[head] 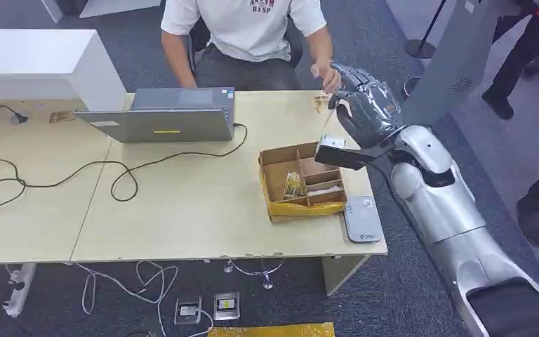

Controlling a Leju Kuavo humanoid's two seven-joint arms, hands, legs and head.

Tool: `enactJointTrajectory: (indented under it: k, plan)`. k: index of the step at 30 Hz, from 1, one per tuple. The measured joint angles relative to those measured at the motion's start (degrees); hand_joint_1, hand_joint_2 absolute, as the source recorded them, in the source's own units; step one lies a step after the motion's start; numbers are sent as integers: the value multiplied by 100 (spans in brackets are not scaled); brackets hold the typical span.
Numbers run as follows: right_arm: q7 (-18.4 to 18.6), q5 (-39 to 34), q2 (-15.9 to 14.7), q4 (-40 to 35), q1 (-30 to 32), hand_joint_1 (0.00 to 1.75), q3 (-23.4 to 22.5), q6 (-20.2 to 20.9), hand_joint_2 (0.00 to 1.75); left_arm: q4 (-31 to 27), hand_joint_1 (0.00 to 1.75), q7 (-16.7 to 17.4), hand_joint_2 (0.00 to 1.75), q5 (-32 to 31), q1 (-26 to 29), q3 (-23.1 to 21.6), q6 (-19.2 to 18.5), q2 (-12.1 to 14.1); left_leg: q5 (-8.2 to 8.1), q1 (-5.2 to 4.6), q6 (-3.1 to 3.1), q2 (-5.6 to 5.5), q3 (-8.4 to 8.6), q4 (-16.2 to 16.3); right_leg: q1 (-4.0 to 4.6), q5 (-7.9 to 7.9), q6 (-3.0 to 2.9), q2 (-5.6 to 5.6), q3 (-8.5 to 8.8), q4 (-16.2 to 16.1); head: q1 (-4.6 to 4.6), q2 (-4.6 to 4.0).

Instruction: Pass the card to the sensor for recognition and then transmit it.

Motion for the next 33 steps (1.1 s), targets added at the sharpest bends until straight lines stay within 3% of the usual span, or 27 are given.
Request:
enactJointTrajectory:
  k: [4,8,15,20,25,33]
  plan:
    - [-78,63,4,-9,-20,175,9,-28,175,0,0,0,0,-116,-51,-4,-74,-4,0,0,0,-1,-2,0,0,0,0,-1,0,0,0,0]
    - [-383,184,37,215,-240,175,63,-230,175,0,0,20,0,-286,-158,-46,-197,-2,0,0,0,-3,-7,0,0,0,0,-1,-2,3,0,0]
    - [-776,356,454,1737,-1292,175,243,-667,175,-9,0,57,0,-446,-321,-131,-343,-9,3,0,0,-4,-9,0,0,0,0,-4,-3,10,-2,0]
    - [-719,505,899,2770,-1991,175,380,-673,175,-9,0,98,0,-450,-376,-133,-378,-13,3,1,0,-4,-12,0,1,0,-1,-3,-10,10,-2,0]
    - [-566,649,1279,3465,-2280,175,527,-525,175,-9,0,136,0,-398,-374,-131,-439,-24,3,1,-1,-5,-15,0,1,-1,-2,-3,-14,10,0,0]
    - [-175,891,1560,4030,-2367,175,754,-221,175,-9,0,225,0,-376,-349,-129,-476,-24,3,1,0,-6,-15,0,0,-1,-2,-6,-13,9,0,0]
